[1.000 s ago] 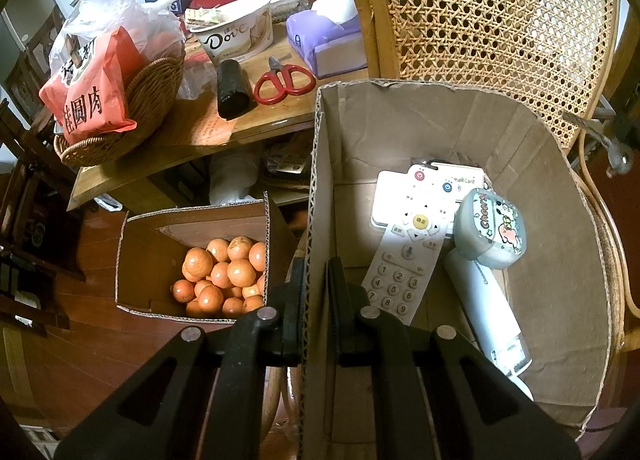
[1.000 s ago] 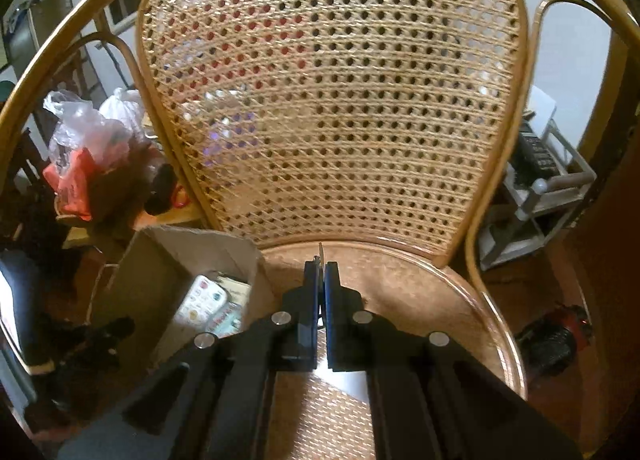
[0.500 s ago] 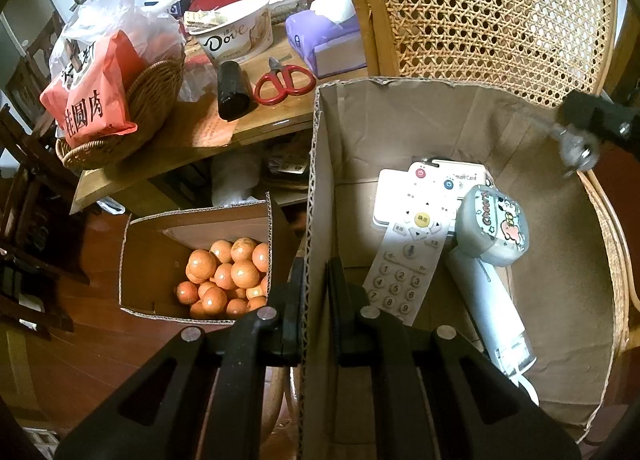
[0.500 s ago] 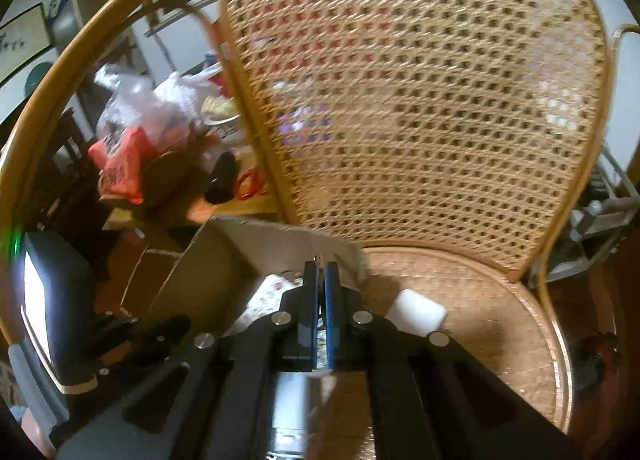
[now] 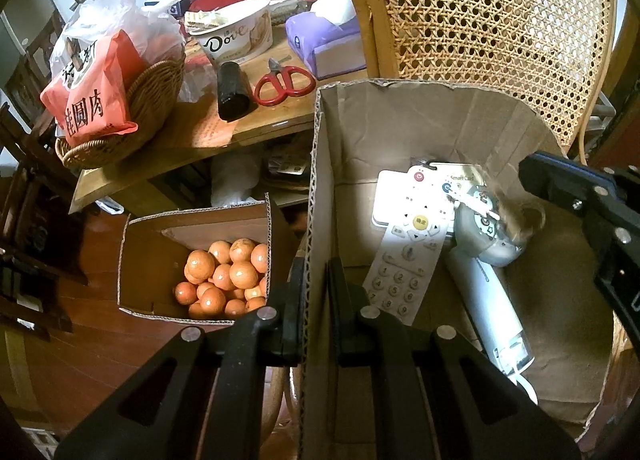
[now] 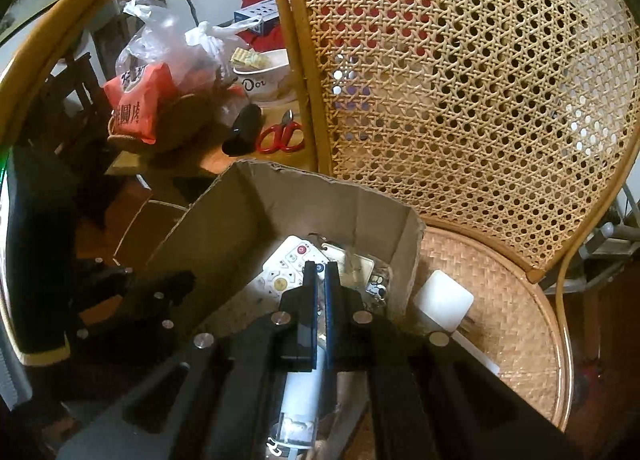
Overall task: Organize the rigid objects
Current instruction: 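Lift the keys with the right gripper into the cardboard box and release, then lower the right gripper over the larger white charger on the seat, then grasp the larger white charger with the right gripper and lift it, then carry the large white charger into the cardboard box and release it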
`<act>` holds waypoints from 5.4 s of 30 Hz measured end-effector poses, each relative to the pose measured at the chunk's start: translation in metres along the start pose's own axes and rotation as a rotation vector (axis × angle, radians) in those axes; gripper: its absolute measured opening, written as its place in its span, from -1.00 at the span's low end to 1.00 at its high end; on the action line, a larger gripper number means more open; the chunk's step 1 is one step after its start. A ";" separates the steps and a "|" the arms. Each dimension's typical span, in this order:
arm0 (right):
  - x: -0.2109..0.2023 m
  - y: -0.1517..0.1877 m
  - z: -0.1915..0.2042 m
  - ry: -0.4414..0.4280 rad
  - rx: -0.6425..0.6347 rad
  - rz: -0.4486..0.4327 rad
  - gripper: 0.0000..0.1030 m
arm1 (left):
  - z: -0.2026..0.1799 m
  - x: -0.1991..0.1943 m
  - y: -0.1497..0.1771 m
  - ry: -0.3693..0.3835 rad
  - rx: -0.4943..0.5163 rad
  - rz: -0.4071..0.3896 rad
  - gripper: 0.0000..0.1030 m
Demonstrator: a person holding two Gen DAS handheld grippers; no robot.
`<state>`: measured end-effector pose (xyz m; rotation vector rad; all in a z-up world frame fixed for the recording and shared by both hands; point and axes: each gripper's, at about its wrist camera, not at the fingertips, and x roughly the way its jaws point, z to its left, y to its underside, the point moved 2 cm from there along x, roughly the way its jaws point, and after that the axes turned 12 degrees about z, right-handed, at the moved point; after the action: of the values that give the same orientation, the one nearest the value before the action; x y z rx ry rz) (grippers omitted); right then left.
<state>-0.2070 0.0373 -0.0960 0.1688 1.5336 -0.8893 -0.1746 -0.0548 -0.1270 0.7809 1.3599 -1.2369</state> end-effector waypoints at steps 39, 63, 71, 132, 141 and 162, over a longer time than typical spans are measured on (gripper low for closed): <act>-0.013 0.047 -0.130 0.104 0.194 0.047 0.78 | 0.000 0.001 0.000 -0.003 -0.020 0.005 -0.81; 0.039 0.069 -0.137 0.070 0.179 0.210 0.78 | 0.001 0.001 0.001 -0.002 -0.024 0.004 -0.84; 0.050 0.066 -0.120 0.056 0.161 0.268 0.78 | 0.001 0.001 0.001 -0.003 -0.027 0.005 -0.83; -0.026 0.007 -0.106 0.029 0.269 -0.007 0.63 | 0.002 0.000 0.000 -0.008 -0.061 0.009 -0.84; -0.038 -0.011 -0.079 -0.050 0.226 -0.071 0.63 | 0.002 -0.001 -0.001 -0.009 -0.062 0.010 -0.83; -0.003 -0.015 -0.006 -0.057 0.054 -0.058 0.63 | 0.001 0.000 -0.001 -0.012 -0.062 0.010 -0.83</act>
<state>-0.2205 0.0318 -0.0878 0.1375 1.4680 -0.9743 -0.1749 -0.0560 -0.1266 0.7344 1.3765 -1.1847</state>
